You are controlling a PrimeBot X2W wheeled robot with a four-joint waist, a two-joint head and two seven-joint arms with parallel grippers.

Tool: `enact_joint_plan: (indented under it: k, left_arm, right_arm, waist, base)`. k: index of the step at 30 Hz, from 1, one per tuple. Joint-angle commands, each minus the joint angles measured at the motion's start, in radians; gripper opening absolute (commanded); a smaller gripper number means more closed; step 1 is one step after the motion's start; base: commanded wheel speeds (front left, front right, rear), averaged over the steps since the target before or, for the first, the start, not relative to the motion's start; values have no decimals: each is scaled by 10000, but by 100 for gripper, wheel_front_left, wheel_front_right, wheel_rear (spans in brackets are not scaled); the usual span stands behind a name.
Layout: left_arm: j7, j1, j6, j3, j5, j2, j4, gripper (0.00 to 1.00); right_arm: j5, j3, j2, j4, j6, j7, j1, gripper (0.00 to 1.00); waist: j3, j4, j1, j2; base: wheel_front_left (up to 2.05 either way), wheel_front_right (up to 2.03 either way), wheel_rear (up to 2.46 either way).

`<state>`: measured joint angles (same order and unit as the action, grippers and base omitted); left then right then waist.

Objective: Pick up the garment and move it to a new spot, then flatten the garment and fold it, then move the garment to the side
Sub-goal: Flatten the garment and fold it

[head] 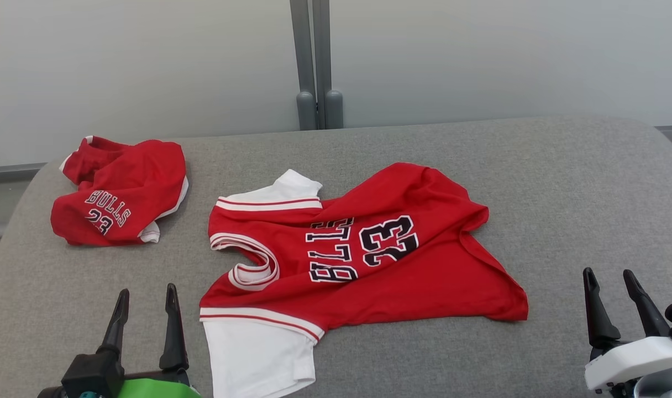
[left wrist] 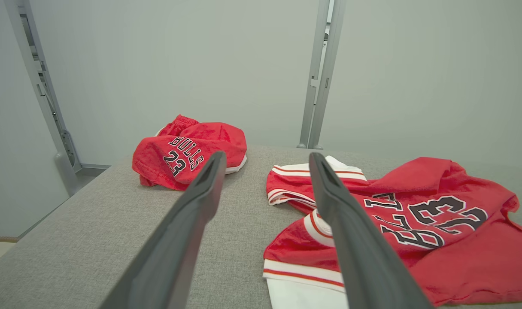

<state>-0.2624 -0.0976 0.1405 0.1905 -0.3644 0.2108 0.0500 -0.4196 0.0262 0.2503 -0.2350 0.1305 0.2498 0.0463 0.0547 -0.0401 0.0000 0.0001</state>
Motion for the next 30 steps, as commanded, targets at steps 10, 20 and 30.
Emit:
enact_joint_plan:
  k: [10,20,30]
  left_arm:
    - [-31,-17,-265,-211,261,-179,156,100]
    - [1706,-218,-701,30,-759,-301,808,100]
    - [5105,-287,-947,849,-1604,-89,760,100]
  right_arm:
    - [120,-127,49,-59,5,26,-77,100]
    - [-450,-536,159,-203,5,-1421,-340,100]
    - [-1088,-1382,503,-1156,5,-4673,-1494,100]
  waist:
    - [4,34,0,-1]
    - [-50,-114,0,-1]
    - [-299,-415,0,-1]
  base:
    - [0,0,0]
    - [0,0,0]
    - [0,0,0]
